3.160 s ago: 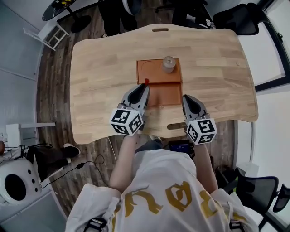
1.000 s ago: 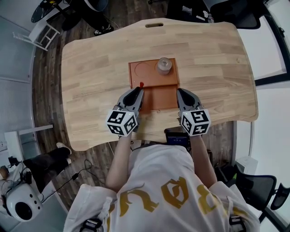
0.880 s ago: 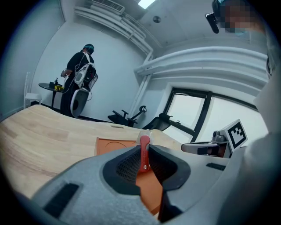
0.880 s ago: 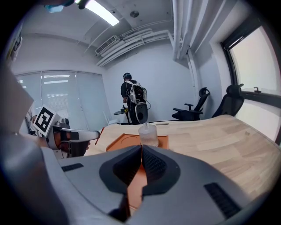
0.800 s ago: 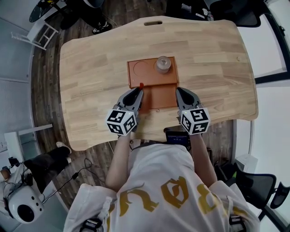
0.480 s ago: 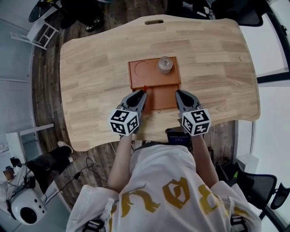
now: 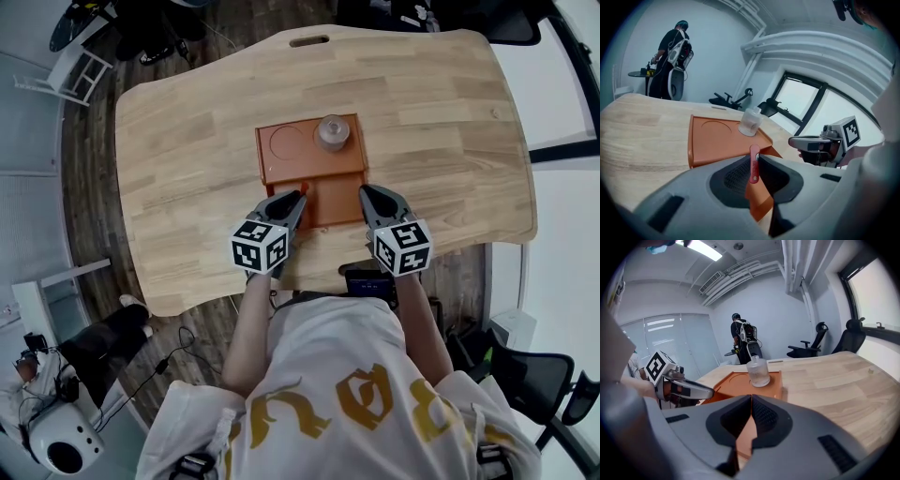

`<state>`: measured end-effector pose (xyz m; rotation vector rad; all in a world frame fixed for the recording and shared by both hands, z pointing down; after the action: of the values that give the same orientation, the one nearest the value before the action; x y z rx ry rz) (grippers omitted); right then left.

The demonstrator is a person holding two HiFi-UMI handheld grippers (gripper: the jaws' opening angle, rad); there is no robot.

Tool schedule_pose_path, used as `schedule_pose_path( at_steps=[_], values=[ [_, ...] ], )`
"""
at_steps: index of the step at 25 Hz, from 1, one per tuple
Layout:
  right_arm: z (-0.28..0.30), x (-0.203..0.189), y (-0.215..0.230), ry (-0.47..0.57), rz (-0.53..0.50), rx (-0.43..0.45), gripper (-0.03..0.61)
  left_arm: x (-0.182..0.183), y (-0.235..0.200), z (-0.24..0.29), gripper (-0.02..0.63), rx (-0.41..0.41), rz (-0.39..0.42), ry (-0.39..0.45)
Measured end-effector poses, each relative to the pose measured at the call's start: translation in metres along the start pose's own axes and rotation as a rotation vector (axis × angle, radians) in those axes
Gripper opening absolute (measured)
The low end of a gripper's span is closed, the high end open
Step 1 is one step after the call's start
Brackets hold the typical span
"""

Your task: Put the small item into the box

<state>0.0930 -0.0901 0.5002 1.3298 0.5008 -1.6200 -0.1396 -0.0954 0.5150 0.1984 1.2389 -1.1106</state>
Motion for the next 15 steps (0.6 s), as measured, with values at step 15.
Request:
schedule_pose_path(
  at_steps=[15],
  values=[
    [0.003, -0.009, 0.023, -0.028, 0.085, -0.012, 0.012, -0.018, 0.000, 0.041, 0.057, 0.000, 0.030, -0.290]
  ],
)
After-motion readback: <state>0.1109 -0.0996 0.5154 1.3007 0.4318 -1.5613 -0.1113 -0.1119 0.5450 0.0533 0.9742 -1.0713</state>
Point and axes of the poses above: the fingertips, and each gripper's own axes: z forward along the fingers, y to its right, x out of its top, the point moved 9 cm from there along -z, backward along the fingers, and after that the axes turned 12 degrees about y, right-handed, at the moved point
